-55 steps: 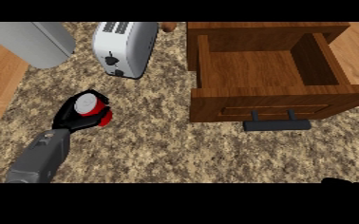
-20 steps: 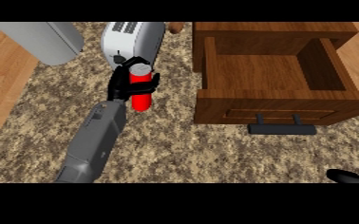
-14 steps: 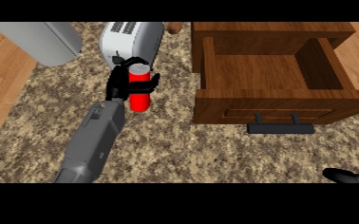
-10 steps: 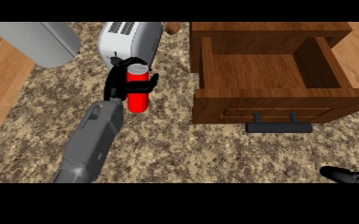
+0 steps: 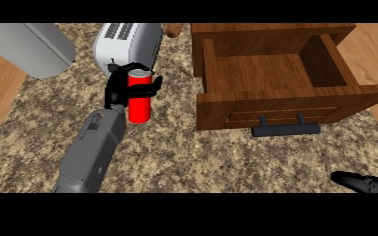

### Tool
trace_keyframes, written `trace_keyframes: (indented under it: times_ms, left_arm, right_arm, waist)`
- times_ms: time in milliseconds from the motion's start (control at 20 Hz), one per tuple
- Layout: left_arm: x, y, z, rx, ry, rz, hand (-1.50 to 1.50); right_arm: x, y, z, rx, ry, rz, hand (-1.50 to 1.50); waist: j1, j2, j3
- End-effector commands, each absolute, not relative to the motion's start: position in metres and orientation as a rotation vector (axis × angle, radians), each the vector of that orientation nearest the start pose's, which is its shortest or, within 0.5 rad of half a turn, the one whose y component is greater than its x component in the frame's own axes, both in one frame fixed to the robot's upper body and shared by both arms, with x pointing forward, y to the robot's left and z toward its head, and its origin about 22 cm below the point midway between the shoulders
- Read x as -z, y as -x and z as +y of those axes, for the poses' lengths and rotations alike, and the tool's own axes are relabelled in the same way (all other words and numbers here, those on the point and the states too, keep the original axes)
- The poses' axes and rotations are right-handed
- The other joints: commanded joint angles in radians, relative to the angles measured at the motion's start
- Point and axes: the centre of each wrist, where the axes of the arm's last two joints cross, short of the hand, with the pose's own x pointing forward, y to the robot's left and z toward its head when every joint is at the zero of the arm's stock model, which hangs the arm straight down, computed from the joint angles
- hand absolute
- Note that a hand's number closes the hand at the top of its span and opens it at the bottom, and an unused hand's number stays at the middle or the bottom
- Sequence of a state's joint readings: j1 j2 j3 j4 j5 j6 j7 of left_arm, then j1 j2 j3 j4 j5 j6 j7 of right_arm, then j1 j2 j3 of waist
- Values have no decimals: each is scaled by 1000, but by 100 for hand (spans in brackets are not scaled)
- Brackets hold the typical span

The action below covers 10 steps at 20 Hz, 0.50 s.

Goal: Pick up the can, place it into the drawer and close the drawer

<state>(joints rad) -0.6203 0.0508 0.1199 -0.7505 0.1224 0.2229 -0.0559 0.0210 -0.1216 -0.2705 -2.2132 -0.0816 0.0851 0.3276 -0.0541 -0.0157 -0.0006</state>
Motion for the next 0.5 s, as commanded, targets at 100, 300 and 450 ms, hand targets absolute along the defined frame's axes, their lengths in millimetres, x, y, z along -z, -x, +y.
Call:
trace_keyframes:
  times_ms: [100, 300, 450]
  left_arm:
    - [-126, -418, 97, 117, 54, -1702, 150]
    - [-202, -422, 44, 177, 34, -1692, 150]
    - [-240, -417, 9, 219, 6, -1694, 150]
  right_arm:
    - [-154, -188, -290, -22, 203, -1882, -150]
    - [-158, -190, -289, 32, 246, -1893, -150]
    - [-157, -194, -290, 6, 223, -1895, -150]
  waist:
    - [-80, -3, 7]
    - [-53, 17, 3]
    - [-47, 24, 4]
